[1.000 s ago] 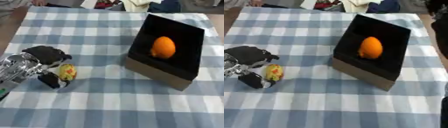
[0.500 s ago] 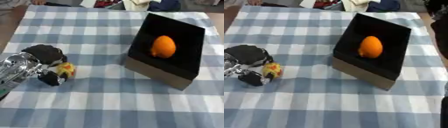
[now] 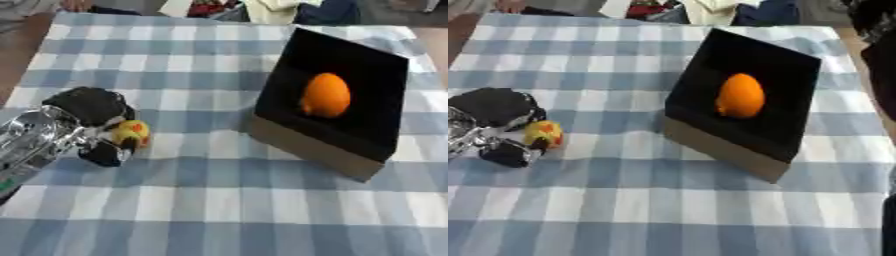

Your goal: Pick up objects on the table and place them in the box.

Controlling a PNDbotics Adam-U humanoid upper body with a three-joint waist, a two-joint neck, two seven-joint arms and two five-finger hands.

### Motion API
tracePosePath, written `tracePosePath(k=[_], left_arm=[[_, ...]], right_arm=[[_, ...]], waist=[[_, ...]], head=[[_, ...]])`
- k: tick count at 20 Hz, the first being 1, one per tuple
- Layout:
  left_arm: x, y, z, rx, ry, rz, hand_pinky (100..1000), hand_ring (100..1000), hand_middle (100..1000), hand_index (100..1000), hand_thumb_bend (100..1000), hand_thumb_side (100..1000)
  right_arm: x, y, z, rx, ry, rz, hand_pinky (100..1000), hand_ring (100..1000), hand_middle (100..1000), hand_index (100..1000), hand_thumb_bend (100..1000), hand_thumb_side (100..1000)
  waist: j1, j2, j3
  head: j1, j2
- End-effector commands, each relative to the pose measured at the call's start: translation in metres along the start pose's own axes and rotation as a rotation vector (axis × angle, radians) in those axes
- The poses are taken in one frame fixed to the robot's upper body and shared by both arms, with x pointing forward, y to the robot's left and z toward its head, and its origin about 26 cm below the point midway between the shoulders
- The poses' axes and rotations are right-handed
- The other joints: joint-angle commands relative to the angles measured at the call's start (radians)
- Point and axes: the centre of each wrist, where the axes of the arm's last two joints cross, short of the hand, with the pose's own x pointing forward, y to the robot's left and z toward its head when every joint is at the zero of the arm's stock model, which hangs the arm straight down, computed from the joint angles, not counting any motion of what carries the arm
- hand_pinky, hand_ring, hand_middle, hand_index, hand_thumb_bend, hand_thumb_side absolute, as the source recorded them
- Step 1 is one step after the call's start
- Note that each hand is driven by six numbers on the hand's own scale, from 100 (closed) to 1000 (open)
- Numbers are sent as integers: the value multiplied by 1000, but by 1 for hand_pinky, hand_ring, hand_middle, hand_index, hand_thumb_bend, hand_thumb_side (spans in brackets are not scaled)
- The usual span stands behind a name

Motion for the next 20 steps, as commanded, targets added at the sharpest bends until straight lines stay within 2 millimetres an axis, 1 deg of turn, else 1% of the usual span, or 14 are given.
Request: tracePosePath(k=[1, 3, 9, 14, 20], left_arm=[[-7, 14, 6, 33, 16, -9, 381, 557, 516, 711, 100, 177], [-9, 19, 7, 44, 10, -9, 377, 554, 513, 708, 100, 178], [-12, 39, 10, 122, -38, -1, 368, 548, 503, 696, 100, 236], [-8, 72, 16, 239, -128, 6, 364, 541, 502, 696, 100, 291], [14, 116, 26, 337, -261, 47, 361, 536, 498, 693, 100, 364]], right_arm=[[6, -5, -3, 8, -11, 29, 1000, 892, 735, 892, 100, 778], [5, -6, -2, 5, -8, 31, 1000, 892, 736, 893, 100, 776], [5, -6, 0, -2, -3, 31, 1000, 891, 736, 891, 100, 770], [5, -5, 1, -6, 1, 24, 1000, 891, 736, 891, 100, 770], [5, -3, 2, -7, 3, 19, 1000, 891, 736, 890, 100, 771]], waist=[[5, -27, 3], [7, -31, 6], [10, -42, 10], [13, -52, 10], [22, -61, 3]], head=[[-6, 5], [-9, 12], [-19, 18], [-30, 30], [-26, 36]])
